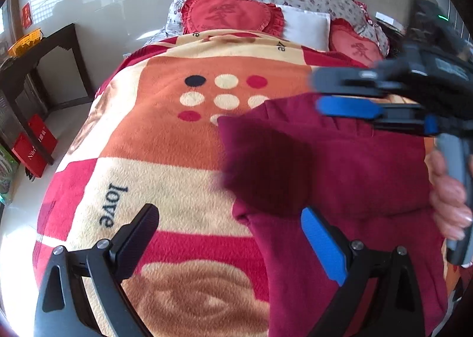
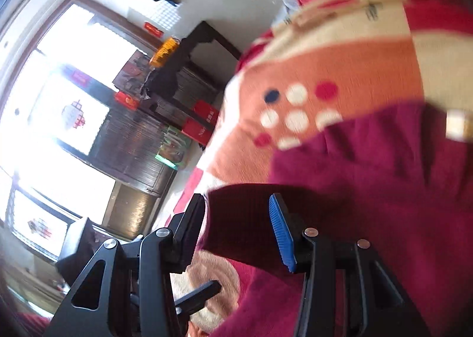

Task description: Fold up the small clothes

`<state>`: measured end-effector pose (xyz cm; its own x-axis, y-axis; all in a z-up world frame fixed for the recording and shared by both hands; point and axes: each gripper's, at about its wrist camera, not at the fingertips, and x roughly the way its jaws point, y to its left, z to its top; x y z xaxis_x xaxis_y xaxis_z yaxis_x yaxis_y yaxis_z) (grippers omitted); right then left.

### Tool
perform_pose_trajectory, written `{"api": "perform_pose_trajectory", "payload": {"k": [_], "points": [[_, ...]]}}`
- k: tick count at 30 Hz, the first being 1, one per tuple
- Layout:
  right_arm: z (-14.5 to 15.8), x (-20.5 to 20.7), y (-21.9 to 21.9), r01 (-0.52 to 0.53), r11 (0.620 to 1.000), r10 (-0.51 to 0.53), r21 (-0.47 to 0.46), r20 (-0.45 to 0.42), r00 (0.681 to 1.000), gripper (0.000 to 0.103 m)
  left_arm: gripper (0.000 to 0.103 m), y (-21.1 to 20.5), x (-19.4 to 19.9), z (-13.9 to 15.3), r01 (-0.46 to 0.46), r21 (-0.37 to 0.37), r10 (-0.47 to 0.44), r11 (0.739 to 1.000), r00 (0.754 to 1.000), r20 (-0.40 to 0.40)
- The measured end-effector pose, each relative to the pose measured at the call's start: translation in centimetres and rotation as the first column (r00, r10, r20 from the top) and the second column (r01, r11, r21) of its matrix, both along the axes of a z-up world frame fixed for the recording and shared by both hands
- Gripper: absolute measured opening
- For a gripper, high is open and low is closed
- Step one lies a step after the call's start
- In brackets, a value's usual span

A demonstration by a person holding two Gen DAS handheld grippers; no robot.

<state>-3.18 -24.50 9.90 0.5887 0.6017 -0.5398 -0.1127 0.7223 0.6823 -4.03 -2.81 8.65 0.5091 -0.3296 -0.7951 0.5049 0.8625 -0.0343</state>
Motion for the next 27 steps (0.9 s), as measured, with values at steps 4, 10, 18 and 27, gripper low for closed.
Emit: {"api": "perform_pose_trajectory", "payload": {"k": [4,10,18,27], "points": [[1.3,-5.6,-4.6,0.141,0.973,-0.140,-0.182,0.018,0.990,0.027,0.100,-0.8,1.2,-0.4,-0.001,0.015,0.001,1.000,1.000,0.016],[0.8,-14.7,-14.6,0.444,0.722,-0.499,-0.530,0.044,0.865,0.036,0.100,-0.4,3.6,-1.8,-0.084,0.037,0.083,0.996,0.996,0.011],[-4.4,-12.6,-17.1,0.415,0.796,-0.500,-0.441,-0.093,0.861,0.036,0.100,-0.7,4.0,-1.7,-0.129,0.049,0.130,0.990,0.991,-0.024],[-2.2,-16.2,-20.9,0.558,0.696,-0.633,-0.452,-0.018,0.774,0.000,0.100,-3.5,3.1,0.5,-0.078,0.017,0.077,0.997,0.997,0.016]]}}
